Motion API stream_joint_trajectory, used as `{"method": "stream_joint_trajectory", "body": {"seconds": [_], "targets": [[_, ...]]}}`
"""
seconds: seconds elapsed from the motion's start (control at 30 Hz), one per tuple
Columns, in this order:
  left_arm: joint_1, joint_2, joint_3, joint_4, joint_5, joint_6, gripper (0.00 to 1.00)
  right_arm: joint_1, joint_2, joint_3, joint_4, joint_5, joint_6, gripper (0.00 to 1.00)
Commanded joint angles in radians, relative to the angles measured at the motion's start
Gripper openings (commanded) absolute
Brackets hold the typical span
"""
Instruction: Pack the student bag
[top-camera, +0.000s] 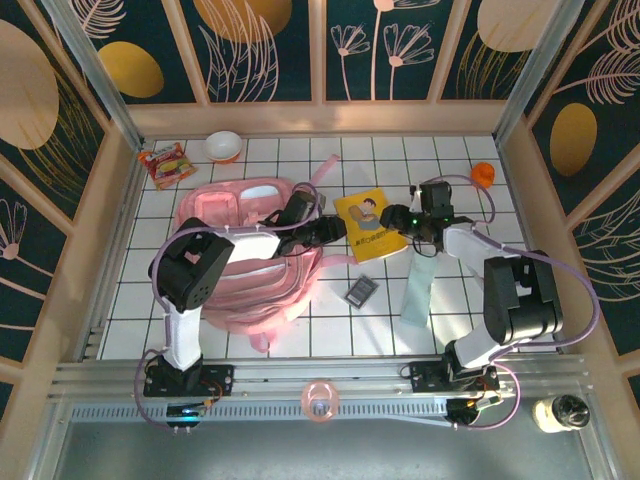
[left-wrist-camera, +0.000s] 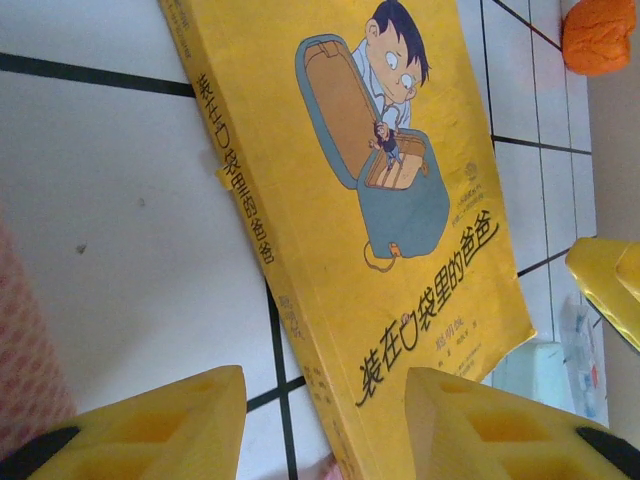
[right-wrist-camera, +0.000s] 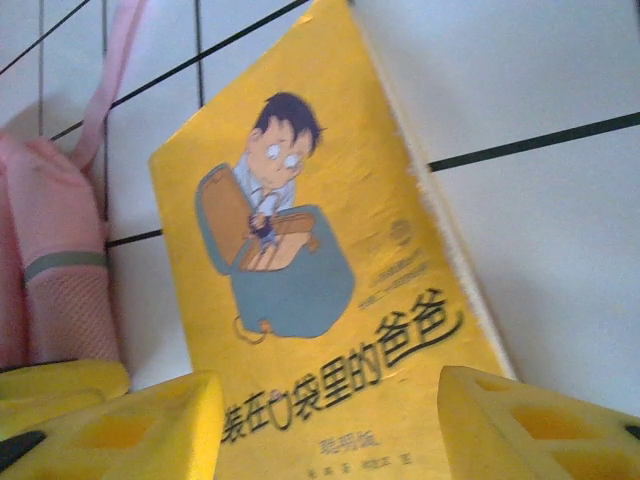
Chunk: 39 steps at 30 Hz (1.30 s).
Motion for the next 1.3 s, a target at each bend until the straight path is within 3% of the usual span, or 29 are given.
{"method": "stream_joint_trajectory", "body": {"seconds": [0.0, 0.2, 0.6, 1.0, 1.27], "targets": [[-0.007, 0.025, 0.038, 0.017, 0.003, 0.002, 0.46, -0.015, 0.046, -0.022, 0.015, 0.055, 0.003, 0.58], [-0.025, 0.066, 0.065, 0.023, 0.012, -0.003, 0.45, -0.021, 0.146, -0.009, 0.021, 0.047, 0.000, 0.57], [-0.027, 0.114, 0.069, 0.038, 0.022, -0.009, 0.46, 0.022, 0.233, 0.016, 0.079, -0.245, 0.024, 0.42], [-0.028, 0.009, 0.030, 0.196, 0.131, -0.080, 0.46, 0.067, 0.303, 0.031, 0.150, -0.297, 0.066, 0.35], [-0.007, -0.086, -0.035, 0.089, 0.042, -0.032, 0.47, 0.129, 0.317, 0.065, 0.151, -0.304, 0.089, 0.33]]}}
